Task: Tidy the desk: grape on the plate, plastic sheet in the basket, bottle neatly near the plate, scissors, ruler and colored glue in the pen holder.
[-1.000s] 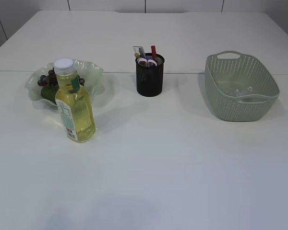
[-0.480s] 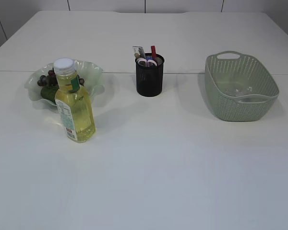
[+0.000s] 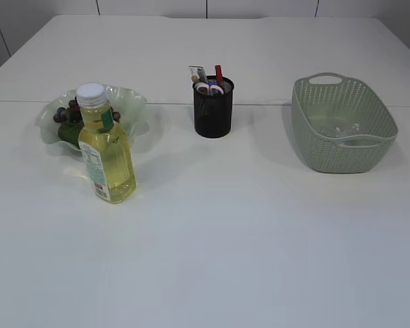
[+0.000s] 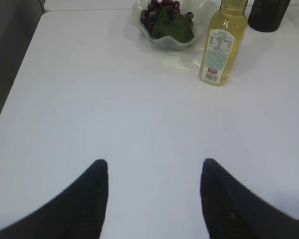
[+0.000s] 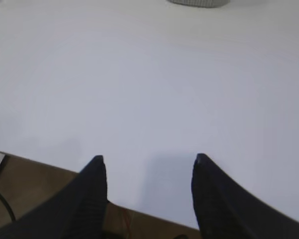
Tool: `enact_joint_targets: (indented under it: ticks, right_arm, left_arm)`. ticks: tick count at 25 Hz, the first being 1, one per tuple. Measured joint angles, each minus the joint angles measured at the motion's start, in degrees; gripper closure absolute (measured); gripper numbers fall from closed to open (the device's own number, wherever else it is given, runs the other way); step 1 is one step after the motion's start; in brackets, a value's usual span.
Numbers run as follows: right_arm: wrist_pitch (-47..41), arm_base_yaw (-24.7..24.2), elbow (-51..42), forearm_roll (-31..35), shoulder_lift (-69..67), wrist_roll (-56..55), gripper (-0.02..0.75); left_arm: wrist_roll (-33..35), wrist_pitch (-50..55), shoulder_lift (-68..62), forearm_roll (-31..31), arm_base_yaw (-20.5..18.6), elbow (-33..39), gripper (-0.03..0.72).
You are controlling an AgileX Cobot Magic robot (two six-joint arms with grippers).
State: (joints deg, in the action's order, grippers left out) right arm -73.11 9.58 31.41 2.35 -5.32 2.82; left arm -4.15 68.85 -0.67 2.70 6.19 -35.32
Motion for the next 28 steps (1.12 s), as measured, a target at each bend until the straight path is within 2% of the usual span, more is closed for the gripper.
enact_joint_targets:
  ticks: [9,28]
  right_arm:
    - [6.3,0.0,-2.4,-0.1,0.0,0.1,0.299]
    - [7.0,-0.5,-2.9,-1.2,1.0,0.1,0.299]
  left_arm:
    - [0.0,-2.3,0.0,-0.5,0.0,3.4,0.272]
    - [-0.1,-5.2,0.0,-1.1,0.0,4.7,0.274]
